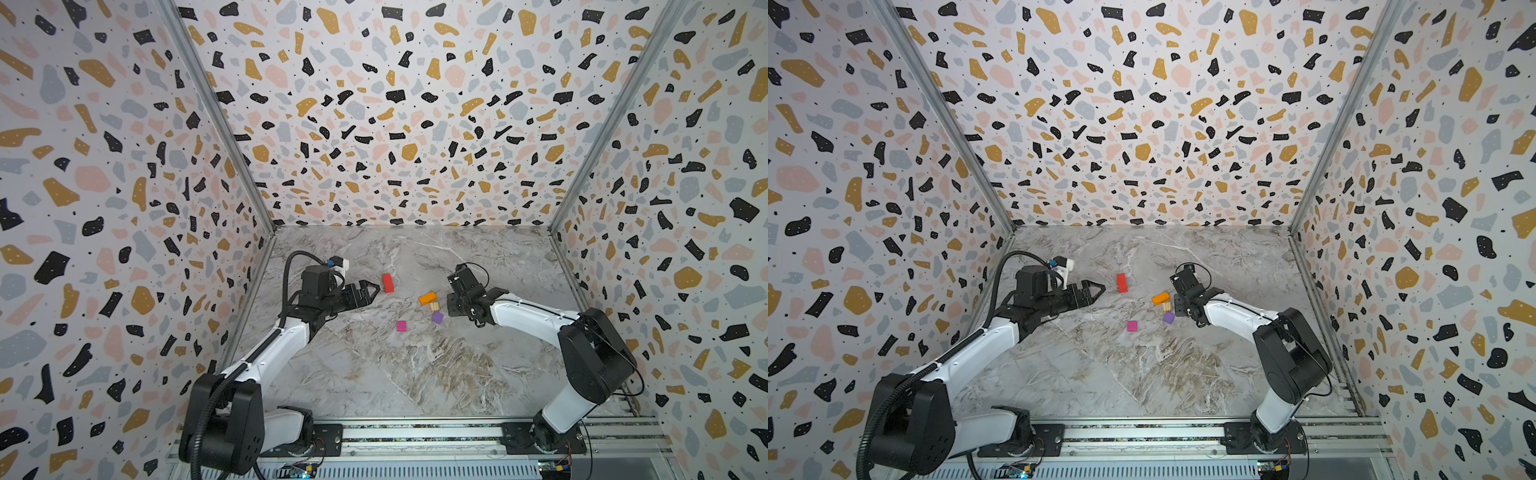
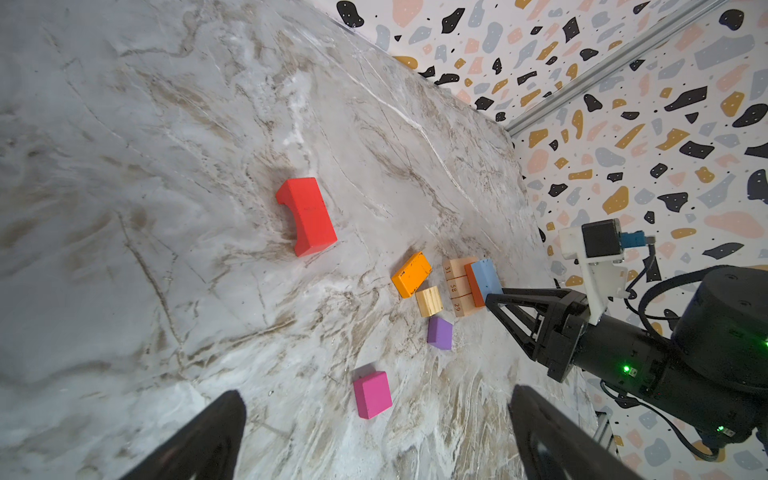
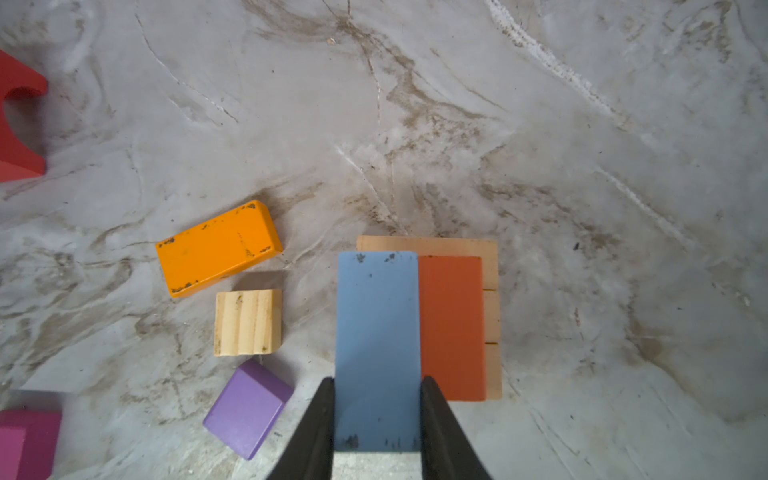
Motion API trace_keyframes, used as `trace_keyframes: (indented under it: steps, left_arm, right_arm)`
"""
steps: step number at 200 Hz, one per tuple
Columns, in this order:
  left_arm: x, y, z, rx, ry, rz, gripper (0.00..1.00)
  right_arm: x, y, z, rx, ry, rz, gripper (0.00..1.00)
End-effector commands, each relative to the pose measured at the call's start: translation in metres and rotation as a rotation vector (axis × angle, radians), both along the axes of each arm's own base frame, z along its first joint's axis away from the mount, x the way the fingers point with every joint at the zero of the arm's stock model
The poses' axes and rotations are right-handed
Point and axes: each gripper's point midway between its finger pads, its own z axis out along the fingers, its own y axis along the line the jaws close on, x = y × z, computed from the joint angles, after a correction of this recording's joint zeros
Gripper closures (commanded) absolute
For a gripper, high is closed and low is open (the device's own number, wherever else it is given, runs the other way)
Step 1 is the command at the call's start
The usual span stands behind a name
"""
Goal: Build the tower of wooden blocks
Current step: 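Lower the light blue bar onto the wood bars beside the coral bar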
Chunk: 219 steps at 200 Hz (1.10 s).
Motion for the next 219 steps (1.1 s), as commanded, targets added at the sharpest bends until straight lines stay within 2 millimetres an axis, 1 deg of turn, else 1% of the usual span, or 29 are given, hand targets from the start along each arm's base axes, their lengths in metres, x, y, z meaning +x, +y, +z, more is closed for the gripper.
trace_keyframes:
  steps: [1, 60, 219]
  left_arm:
    - [0.0003, -0.0101, 0.0057, -0.014, -0.038, -0.05, 0.0]
    - [-0.0023, -0.0147, 0.0057, -0.012, -0.038, -0.067, 0.0]
    - [-0.0018, -0.0131, 0.006, -0.001, -0.041, -0.062, 0.0]
  right_arm:
    - [-0.0003, -0.0067, -0.0039, -0.028, 0.001, -0.011, 0.81]
    - [0.0001, -0.0079, -0.0082, -0.037, 0.005, -0.016, 0.8]
    - [0.0014, -0.0072, -0.0132, -0.044, 0.01, -0.018, 0.76]
